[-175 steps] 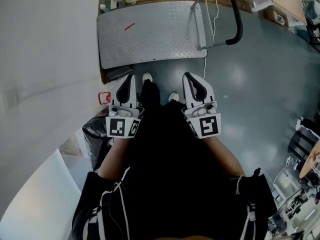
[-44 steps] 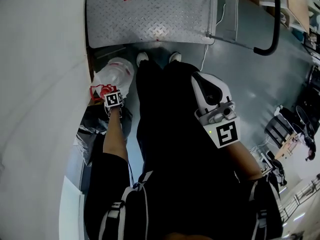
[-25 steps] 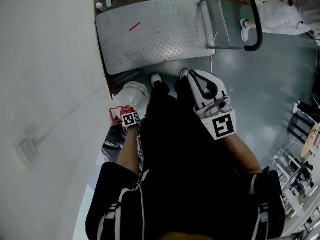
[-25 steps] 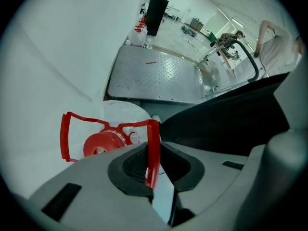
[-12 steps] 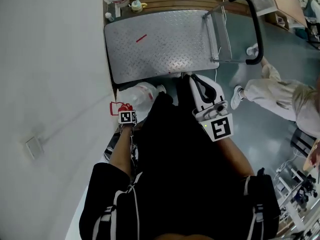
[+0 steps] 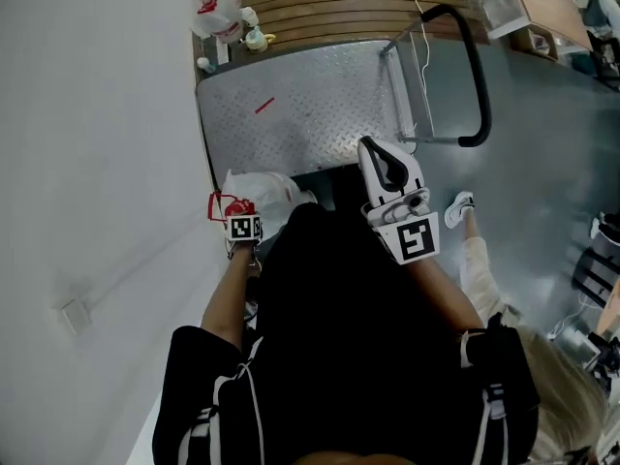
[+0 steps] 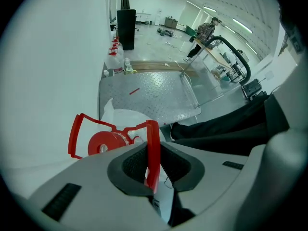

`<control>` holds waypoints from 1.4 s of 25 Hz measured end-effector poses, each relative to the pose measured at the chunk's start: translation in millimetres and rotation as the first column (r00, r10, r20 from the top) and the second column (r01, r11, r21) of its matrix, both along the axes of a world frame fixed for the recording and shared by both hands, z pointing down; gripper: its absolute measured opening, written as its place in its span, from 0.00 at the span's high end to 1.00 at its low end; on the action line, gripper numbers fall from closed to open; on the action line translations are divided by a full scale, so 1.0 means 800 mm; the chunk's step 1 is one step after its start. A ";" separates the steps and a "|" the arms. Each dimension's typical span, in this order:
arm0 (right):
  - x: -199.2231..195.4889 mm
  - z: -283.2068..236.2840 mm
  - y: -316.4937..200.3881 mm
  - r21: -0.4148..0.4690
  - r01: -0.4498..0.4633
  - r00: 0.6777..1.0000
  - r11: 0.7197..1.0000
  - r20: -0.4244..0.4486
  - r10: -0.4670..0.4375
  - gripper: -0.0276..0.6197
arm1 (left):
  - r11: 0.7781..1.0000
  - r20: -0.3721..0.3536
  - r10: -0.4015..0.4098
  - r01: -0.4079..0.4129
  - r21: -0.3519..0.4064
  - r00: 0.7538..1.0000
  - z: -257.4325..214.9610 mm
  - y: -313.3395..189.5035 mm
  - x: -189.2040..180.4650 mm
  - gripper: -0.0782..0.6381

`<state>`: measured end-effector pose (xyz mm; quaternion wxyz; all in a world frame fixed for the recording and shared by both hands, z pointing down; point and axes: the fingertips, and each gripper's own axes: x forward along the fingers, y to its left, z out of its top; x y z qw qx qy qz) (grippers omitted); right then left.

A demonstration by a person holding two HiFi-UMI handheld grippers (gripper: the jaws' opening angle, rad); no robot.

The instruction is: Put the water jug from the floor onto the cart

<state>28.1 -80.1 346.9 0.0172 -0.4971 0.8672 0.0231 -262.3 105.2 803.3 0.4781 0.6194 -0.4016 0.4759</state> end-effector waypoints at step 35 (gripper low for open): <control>0.248 0.061 -0.137 -0.109 -0.134 0.991 0.985 -0.043 0.130 0.93 | 0.887 -0.229 -0.419 0.450 0.103 0.879 -0.015 -0.439 0.263 0.79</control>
